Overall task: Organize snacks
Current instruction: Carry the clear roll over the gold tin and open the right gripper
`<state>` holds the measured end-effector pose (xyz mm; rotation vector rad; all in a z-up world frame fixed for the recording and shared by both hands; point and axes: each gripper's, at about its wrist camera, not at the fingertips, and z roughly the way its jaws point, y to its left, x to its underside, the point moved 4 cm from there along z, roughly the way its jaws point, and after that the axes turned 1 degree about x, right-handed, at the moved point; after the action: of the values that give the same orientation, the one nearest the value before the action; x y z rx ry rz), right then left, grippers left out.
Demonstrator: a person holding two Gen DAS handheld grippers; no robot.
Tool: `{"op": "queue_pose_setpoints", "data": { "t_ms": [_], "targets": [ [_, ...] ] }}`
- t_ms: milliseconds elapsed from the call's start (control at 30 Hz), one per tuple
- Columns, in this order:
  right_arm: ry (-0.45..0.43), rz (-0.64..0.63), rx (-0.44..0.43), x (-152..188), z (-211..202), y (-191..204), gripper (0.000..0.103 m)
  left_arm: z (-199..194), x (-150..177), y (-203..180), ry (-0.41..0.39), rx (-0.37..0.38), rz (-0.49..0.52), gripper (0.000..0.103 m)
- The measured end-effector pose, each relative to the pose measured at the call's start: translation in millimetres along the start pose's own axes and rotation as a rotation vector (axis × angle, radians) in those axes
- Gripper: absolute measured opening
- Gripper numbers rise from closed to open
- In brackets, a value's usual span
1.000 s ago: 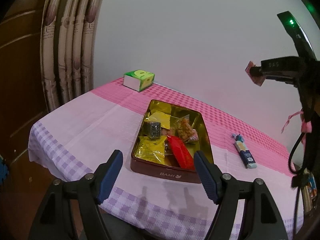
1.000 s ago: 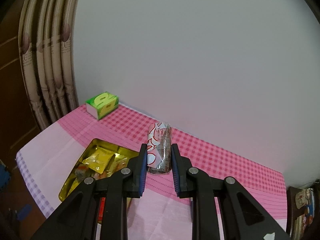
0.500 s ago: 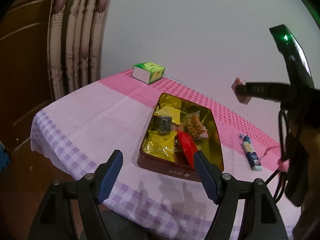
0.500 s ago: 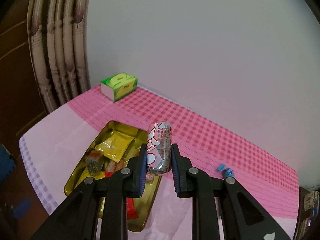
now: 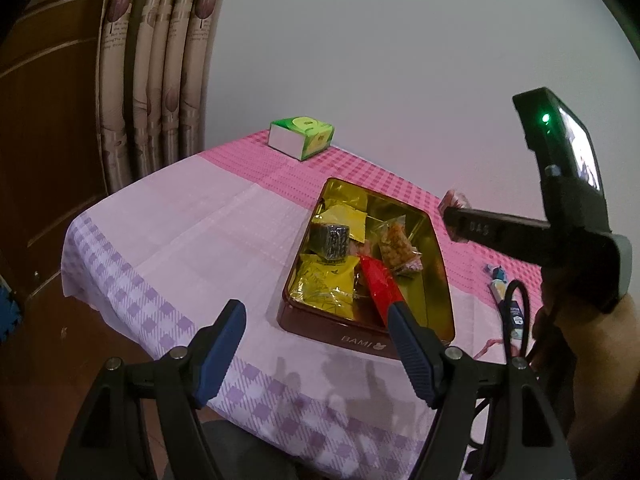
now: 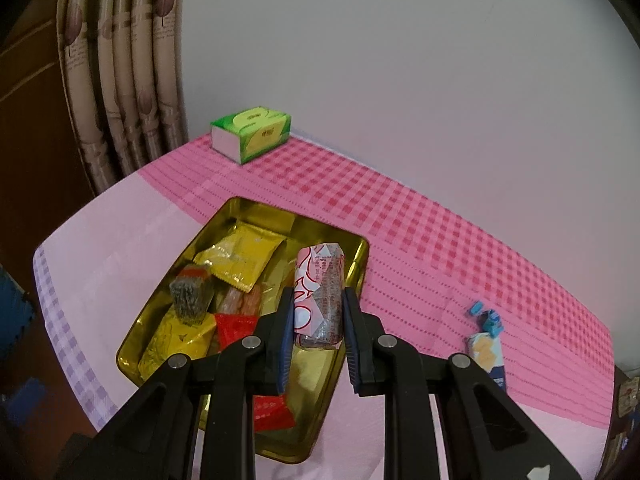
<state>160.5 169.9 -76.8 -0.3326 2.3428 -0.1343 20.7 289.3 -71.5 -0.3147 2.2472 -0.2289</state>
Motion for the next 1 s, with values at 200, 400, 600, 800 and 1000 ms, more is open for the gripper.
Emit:
{"op": "queue_pose_setpoints", "data": {
  "t_ms": [200,400,600,800,1000],
  "targets": [
    [0.027,-0.006,-0.012,12.0,12.3,8.2,0.02,1.7,0.6,-0.1,0.007,-0.002,0.0,0.075],
    [0.047,-0.005,-0.017,17.9,22.0,11.6,0.02,3.1,1.3,0.5,0.014,-0.003,-0.001,0.075],
    [0.059,-0.012,-0.022,21.2,30.0,15.5,0.02,4.3,2.0,0.6,0.02,-0.003,-0.003,0.075],
    [0.069,-0.014,-0.027,23.2,36.4,17.3,0.02,6.5,2.9,1.7,0.027,-0.004,-0.004,0.075],
    [0.077,-0.012,-0.033,25.2,43.3,18.1,0.02,9.0,3.9,2.6,0.034,-0.004,-0.007,0.075]
  ]
}}
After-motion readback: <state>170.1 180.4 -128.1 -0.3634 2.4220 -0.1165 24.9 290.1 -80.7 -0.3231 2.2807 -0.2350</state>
